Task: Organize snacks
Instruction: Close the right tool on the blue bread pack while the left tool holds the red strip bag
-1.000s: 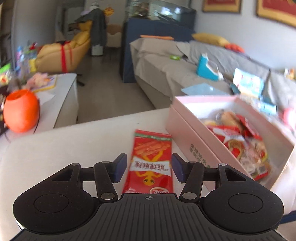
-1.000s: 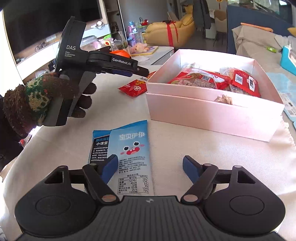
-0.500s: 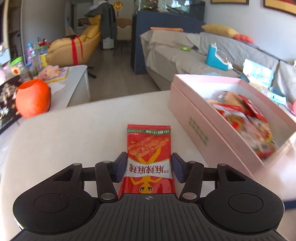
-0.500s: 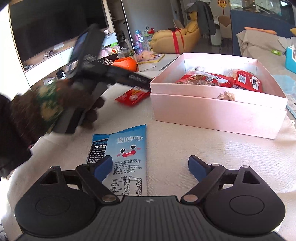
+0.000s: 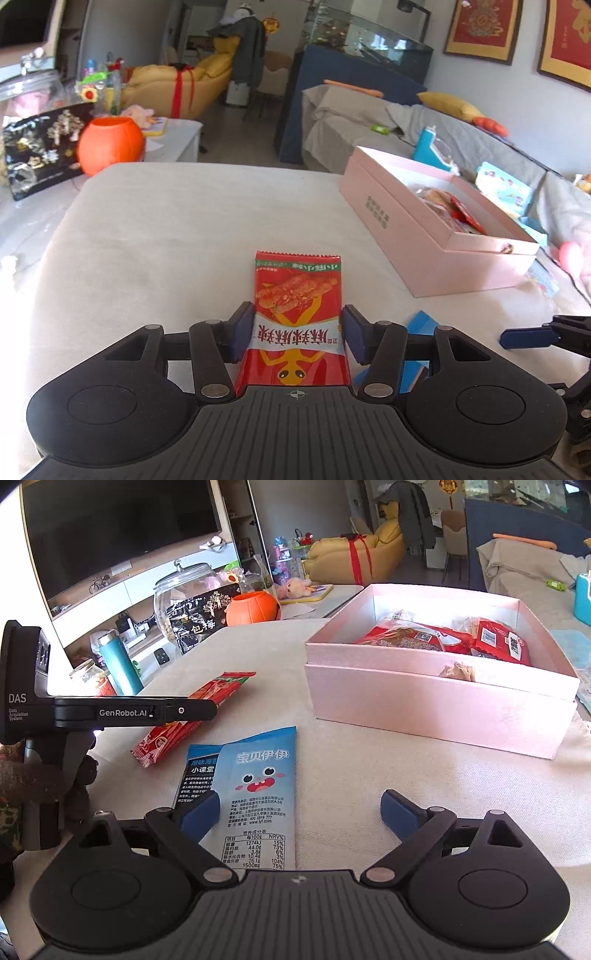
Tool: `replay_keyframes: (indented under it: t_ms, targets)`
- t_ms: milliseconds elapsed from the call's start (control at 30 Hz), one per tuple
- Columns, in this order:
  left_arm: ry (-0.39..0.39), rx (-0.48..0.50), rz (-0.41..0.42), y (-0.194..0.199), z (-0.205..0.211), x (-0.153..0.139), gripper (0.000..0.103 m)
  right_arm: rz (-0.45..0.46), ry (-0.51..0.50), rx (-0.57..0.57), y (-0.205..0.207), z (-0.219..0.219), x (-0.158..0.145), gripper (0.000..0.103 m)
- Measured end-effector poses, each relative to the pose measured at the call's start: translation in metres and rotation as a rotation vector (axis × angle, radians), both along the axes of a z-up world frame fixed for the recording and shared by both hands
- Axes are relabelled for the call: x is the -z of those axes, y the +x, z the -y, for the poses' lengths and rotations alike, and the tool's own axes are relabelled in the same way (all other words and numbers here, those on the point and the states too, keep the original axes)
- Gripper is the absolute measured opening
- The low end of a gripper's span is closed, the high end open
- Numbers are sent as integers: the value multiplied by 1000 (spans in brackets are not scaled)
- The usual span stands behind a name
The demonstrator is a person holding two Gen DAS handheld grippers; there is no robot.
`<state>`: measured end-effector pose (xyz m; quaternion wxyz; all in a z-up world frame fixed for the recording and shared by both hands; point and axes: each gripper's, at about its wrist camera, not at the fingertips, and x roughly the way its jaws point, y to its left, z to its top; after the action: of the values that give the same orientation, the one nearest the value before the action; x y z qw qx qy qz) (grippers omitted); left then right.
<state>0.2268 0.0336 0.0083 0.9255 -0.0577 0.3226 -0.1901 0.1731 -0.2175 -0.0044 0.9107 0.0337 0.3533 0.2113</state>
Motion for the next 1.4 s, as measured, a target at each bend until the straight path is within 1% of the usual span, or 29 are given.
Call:
replay_keyframes:
  t_ms: [67,100,133,167,233,300,367,433,533,567,700,733,767,833,933,1033,1067,1133,1200,1267,1333,1367,1400]
  targets:
    - [-30,46,2,-2,-1,3,58,0,4,-3,-2,2,0,94]
    - [-54,60,0,-3,-4,4,57,-1,13,-10,-3,3,0,94]
    - [-94,59,-3,-6,-9,6,57,-4,29,-17,-2,5,0,95]
    - [-126,49,-7,-7,-14,7,56,-12,57,-24,-2,10,1,96]
    - [-187,22,-27,-9,-22,11,54,-37,146,-20,1,21,1,97]
    - [-195,11,-32,-5,-24,11,53,-62,222,-11,3,32,2,97]
    - [-175,11,-26,-4,-22,11,53,-71,253,-5,6,36,3,97]
    - [-155,10,-23,-4,-19,10,53,-72,244,-5,8,33,2,97]
    - [-101,11,-10,-13,-8,8,53,-63,197,-11,6,25,2,98]
    - [-70,8,-3,-17,-4,7,53,-54,171,-14,3,21,2,98]
    - [28,-41,-2,-23,11,2,54,-6,-2,-23,-8,-4,1,98]
    - [51,-42,0,-25,14,0,55,-2,-29,-25,-8,-9,2,100]
    - [70,-42,4,-28,18,0,55,-4,-39,-26,-6,-12,2,102]
    - [97,-34,8,-34,23,-1,56,-10,-26,-25,-5,-11,1,102]
    - [104,-4,5,-38,21,-1,57,-28,28,-15,-2,-3,0,102]
    - [107,5,10,-41,20,-1,56,-53,58,41,1,-3,-1,103]
    - [108,4,8,-40,20,-1,56,-58,46,63,2,-7,-2,103]
    - [111,-6,-2,-36,21,-2,55,-55,-26,90,3,-23,-2,103]
    - [104,-20,-9,-33,21,-3,55,-29,-82,52,3,-38,-1,103]
    - [90,-28,5,-33,20,0,55,-27,-67,7,7,-42,-1,103]
    - [76,-23,9,-34,17,1,56,-27,-57,-8,11,-42,0,103]
    - [55,-23,8,-35,14,1,55,-19,-54,-17,10,-40,1,103]
    - [17,-32,2,-36,8,3,54,-11,-43,-25,9,-38,1,103]
